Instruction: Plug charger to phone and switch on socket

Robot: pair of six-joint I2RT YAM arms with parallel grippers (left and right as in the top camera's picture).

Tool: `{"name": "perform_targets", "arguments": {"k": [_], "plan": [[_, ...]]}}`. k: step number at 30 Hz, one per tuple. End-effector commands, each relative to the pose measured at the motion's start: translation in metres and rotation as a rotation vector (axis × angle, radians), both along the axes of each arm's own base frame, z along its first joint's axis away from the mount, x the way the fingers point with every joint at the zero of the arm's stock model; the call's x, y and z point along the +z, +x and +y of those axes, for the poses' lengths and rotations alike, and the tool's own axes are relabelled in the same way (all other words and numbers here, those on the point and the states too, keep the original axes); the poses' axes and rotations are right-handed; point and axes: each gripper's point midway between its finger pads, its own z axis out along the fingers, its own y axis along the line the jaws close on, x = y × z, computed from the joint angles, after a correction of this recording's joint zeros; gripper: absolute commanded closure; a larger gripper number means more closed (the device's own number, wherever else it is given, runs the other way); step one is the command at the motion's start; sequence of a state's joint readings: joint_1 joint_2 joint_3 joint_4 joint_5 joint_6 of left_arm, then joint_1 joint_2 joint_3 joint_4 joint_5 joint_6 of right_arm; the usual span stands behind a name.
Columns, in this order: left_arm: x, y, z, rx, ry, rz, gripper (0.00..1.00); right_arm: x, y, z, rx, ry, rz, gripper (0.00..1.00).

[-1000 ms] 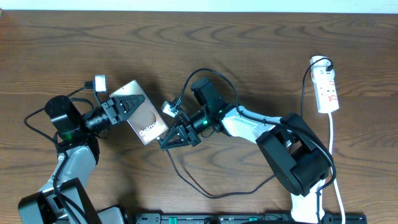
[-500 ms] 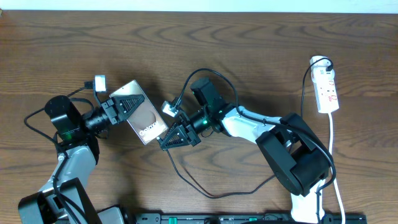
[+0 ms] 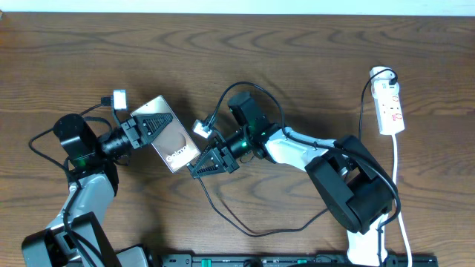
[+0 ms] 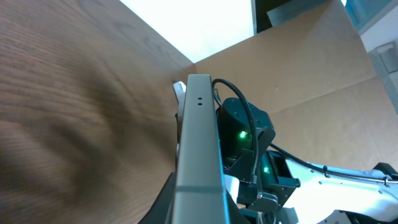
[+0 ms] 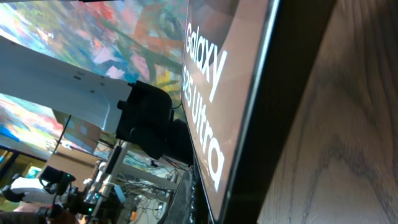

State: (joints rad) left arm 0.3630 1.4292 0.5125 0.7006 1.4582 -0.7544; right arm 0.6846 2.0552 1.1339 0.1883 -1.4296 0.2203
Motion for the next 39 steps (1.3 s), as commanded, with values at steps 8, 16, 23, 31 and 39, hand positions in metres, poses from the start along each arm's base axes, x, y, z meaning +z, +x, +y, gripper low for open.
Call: {"name": "perform_targets", "arguments": {"k": [8,16,23,31,39], "plan": [[0.006,-0.016,-0.012,-0.113,-0.017,-0.035,0.93,0.004,0.014,0.003,-0.044,-0.014,0.004,0.99],[0.006,-0.017,-0.012,-0.113,-0.017,-0.035,0.92,0.004,0.019,0.006,-0.066,-0.027,0.008,1.0],[0.006,-0.018,-0.012,-0.12,-0.02,-0.035,0.92,0.006,0.023,0.009,-0.086,-0.023,-0.005,0.99],[0.006,-0.018,-0.014,-0.125,-0.02,-0.035,0.93,0.013,0.028,0.012,-0.099,-0.001,-0.021,0.99],[0.006,-0.02,-0.023,-0.155,-0.015,-0.046,0.93,0.013,0.03,0.013,-0.113,-0.007,-0.019,0.99]]}}
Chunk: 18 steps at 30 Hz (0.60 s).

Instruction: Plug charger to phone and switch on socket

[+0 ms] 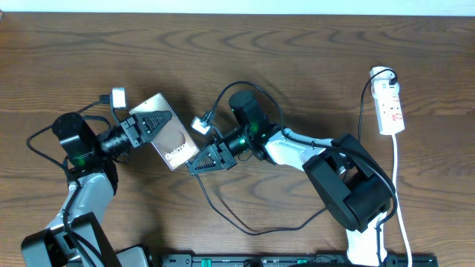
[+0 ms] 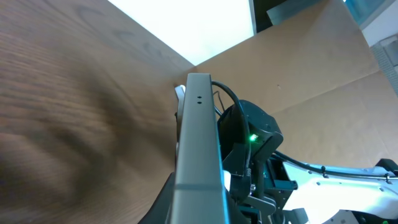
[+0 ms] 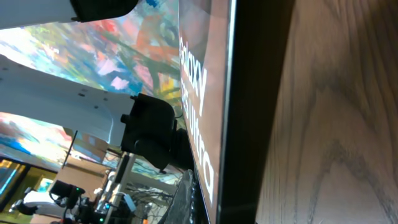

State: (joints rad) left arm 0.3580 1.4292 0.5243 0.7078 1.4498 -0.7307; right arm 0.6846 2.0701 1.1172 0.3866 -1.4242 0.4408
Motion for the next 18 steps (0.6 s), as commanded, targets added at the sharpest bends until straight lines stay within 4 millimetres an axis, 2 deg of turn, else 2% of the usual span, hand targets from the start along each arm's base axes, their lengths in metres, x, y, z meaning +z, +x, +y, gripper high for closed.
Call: {"name": "perform_targets", "arguments": {"k": [1,13,18], "plan": [[0.0019,-0.0235,-0.0227,-0.158,-0.032,-0.007,0.93,0.0088,0.0234,0.0079,-0.089,0.005,-0.073,0.99],[0.002,-0.0234,-0.0226,-0.158,-0.032,-0.008,0.93,0.0088,0.0235,0.0079,-0.089,0.005,-0.074,0.99],[0.0021,-0.0234,-0.0226,-0.158,-0.029,-0.015,0.93,0.0088,0.0234,0.0079,-0.089,0.005,-0.074,0.94]]}}
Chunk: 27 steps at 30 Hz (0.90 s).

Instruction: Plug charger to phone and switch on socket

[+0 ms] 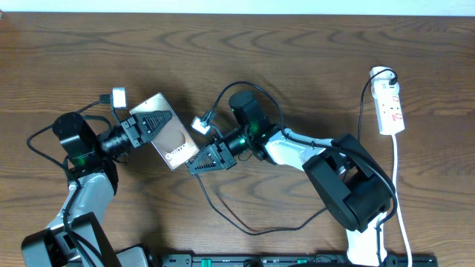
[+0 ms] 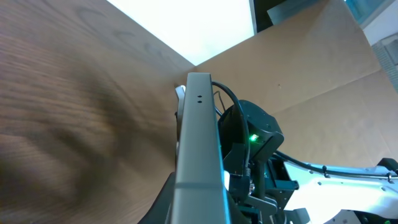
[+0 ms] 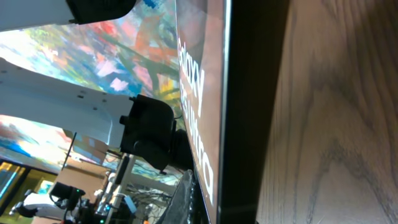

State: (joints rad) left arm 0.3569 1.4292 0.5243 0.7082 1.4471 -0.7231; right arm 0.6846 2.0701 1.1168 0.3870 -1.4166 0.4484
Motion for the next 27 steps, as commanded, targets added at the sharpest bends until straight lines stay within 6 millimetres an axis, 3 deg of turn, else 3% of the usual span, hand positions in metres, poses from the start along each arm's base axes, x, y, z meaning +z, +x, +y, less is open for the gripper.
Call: {"name": "perform_targets", "arguments": {"k": [1,4,5,6,7,22,27], "plan": [[0.002,-0.024,-0.022,-0.159,-0.033,-0.007,0.93,0.009,0.023,0.007,-0.082,0.012,-0.078,0.91],[0.002,-0.024,-0.023,-0.159,-0.031,-0.011,0.93,0.01,0.022,0.007,-0.081,0.012,-0.078,0.81],[0.002,-0.024,-0.023,-0.159,-0.03,-0.014,0.93,0.01,0.022,0.007,-0.081,0.012,-0.077,0.7],[0.002,-0.024,-0.022,-0.159,-0.03,-0.015,0.93,0.01,0.022,0.007,-0.08,0.013,-0.077,0.51],[0.002,-0.024,-0.023,-0.159,-0.027,-0.019,0.92,0.01,0.022,0.007,-0.078,0.014,-0.076,0.01],[0.002,-0.023,-0.021,-0.155,-0.015,-0.045,0.92,0.011,0.021,0.006,-0.07,0.018,-0.073,0.01],[0.002,-0.02,-0.008,-0.113,-0.012,-0.048,0.92,0.011,0.023,0.004,-0.071,0.021,-0.071,0.01]]}}
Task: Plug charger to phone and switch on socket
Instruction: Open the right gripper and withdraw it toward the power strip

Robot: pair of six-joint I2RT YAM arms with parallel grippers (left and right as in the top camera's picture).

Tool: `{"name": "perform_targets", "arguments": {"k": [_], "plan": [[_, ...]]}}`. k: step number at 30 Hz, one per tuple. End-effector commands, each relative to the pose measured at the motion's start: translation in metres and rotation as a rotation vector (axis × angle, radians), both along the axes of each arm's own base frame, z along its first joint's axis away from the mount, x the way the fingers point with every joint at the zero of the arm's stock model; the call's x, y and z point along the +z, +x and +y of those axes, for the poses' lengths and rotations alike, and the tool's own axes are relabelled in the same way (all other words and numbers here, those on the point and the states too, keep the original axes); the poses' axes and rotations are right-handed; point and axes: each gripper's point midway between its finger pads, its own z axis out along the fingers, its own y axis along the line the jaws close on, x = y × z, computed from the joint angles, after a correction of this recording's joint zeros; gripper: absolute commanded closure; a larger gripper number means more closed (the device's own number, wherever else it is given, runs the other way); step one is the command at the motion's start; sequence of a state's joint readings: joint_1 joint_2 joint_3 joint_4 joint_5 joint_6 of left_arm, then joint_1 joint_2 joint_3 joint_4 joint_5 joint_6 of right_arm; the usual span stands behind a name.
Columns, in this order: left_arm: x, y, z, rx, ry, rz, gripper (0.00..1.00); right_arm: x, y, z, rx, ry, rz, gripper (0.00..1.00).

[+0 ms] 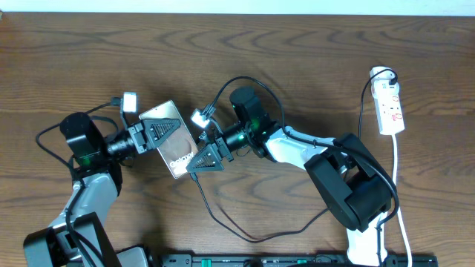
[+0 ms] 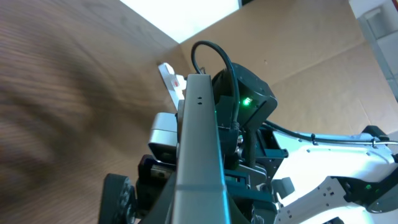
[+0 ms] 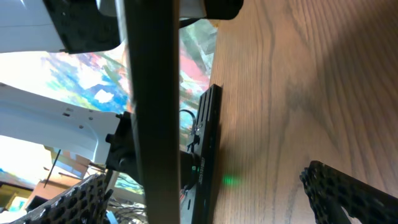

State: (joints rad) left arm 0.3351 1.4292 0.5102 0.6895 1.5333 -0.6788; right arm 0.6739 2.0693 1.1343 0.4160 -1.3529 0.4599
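Observation:
The phone (image 1: pixel 169 139), silver-backed with a "Galaxy" screen, is held on edge above the table by my left gripper (image 1: pixel 148 137), which is shut on it. In the left wrist view the phone (image 2: pixel 199 143) runs edge-on up the middle. My right gripper (image 1: pixel 202 159) is at the phone's lower right end and stands open. Its textured fingers (image 3: pixel 348 193) are spread wide, with the phone's edge (image 3: pixel 152 93) just inside the left one. A white socket strip (image 1: pixel 390 106) lies at the far right with a white plug (image 1: pixel 381 74) at its top. The charger's phone end is not visible.
A white cable (image 1: pixel 397 178) runs from the socket strip down the right side. A black cable (image 1: pixel 223 215) loops on the table below my right arm. A black bar (image 1: pixel 297 260) lies along the front edge. Brown cardboard walls (image 2: pixel 298 68) stand behind.
My left arm and the phone have shifted slightly right and the phone has turned. The right wrist view now shows the phone edge-on and both spread fingers instead of the screen close up.
My left gripper has held the phone on edge throughout, with my right gripper close at its lower right end. The right wrist view first showed the screen obliquely, then more steeply at the two later moments. Now it shows the phone edge-on, between the open right fingers.

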Motion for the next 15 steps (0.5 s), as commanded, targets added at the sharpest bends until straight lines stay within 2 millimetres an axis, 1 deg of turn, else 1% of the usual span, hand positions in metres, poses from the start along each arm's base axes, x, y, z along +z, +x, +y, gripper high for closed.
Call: {"name": "perform_targets", "arguments": {"k": [1,9,15], "plan": [[0.004,-0.002,0.011,0.008,0.001,-0.031,0.93,0.009,0.006,-0.002,-0.003,0.023,-0.023,0.01],[0.004,0.004,0.052,0.143,0.002,-0.029,0.93,0.01,0.009,-0.004,-0.007,0.024,-0.022,0.01],[-0.002,0.003,0.08,0.235,-0.028,0.029,0.93,0.009,0.009,-0.004,-0.011,0.023,-0.023,0.01]]}}
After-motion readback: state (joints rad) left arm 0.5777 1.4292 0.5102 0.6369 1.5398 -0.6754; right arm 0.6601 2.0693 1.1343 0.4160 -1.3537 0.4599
